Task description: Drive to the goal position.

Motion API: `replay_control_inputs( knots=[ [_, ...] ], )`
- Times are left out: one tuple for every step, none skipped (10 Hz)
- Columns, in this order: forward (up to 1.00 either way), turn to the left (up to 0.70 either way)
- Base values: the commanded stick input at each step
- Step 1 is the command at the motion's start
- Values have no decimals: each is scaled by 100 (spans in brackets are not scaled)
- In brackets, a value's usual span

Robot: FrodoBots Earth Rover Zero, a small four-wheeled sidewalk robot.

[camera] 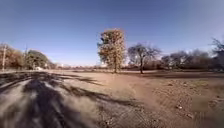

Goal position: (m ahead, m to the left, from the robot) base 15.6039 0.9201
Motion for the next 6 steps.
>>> replay_control_inputs(
  knots=[
    [50, 0],
    [50, 0],
    [50, 0],
    [50, 0],
    [50, 0],
    [50, 0]
  ],
)
